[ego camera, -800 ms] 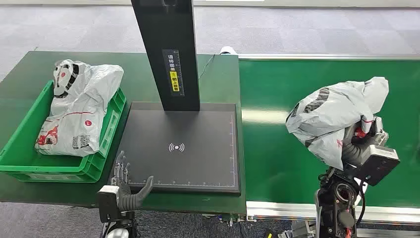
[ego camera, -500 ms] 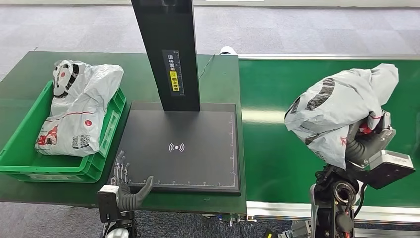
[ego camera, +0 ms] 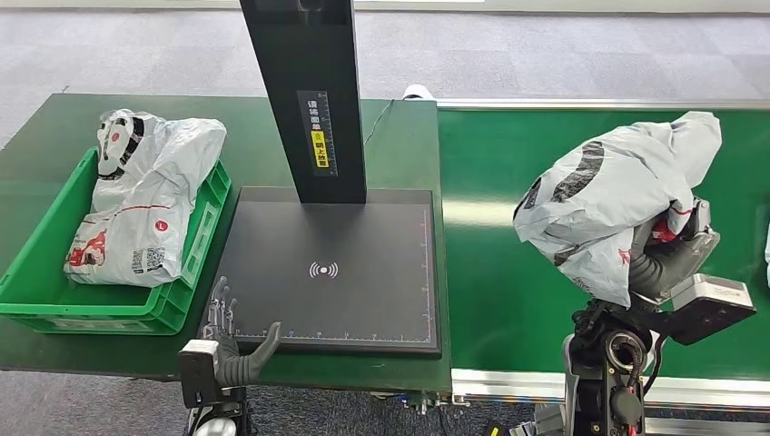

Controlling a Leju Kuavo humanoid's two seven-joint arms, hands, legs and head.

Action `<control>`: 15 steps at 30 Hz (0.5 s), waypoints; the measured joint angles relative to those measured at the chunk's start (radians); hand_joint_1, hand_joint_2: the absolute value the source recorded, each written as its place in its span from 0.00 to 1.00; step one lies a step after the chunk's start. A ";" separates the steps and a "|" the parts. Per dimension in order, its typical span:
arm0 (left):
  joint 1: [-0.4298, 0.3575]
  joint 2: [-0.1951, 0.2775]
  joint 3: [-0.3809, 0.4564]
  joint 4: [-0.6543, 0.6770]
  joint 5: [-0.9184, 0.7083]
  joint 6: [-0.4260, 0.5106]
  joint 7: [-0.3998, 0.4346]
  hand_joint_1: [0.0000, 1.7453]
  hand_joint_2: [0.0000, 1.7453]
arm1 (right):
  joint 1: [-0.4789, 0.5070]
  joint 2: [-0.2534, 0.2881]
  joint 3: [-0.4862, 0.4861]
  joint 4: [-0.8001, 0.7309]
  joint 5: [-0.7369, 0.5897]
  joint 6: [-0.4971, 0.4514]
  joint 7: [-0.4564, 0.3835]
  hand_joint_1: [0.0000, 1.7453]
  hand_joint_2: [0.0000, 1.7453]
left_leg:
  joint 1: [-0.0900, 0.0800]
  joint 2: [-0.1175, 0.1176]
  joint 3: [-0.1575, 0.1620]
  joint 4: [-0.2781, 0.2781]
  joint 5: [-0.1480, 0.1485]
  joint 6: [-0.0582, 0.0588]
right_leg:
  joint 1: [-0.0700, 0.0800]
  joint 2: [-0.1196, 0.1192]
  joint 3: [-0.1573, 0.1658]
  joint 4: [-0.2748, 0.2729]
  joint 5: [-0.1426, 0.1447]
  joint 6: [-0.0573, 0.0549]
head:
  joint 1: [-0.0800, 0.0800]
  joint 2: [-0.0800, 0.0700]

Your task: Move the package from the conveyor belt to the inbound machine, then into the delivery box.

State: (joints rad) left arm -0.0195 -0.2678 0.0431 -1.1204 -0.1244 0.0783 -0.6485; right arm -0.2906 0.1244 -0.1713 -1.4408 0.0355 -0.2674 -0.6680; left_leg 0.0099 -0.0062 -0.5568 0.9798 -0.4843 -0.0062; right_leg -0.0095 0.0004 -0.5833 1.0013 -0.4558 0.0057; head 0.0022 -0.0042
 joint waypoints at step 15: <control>-0.009 0.000 -0.001 0.005 -0.005 -0.007 0.000 0.00 1.00 | -0.078 0.022 0.035 0.100 0.133 0.101 0.115 1.00 1.00 | 0.000 0.006 -0.009 -0.002 -0.001 -0.002 | 0.000 0.006 0.000 0.002 0.002 -0.002 | 0.002 0.000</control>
State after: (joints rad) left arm -0.0282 -0.2673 0.0420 -1.1152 -0.1296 0.0711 -0.6489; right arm -0.3686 0.1464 -0.1358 -1.3412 0.1682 -0.1662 -0.5526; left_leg 0.0101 0.0002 -0.5656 0.9779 -0.4852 -0.0077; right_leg -0.0093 0.0065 -0.5833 1.0030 -0.4538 0.0032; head 0.0043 -0.0042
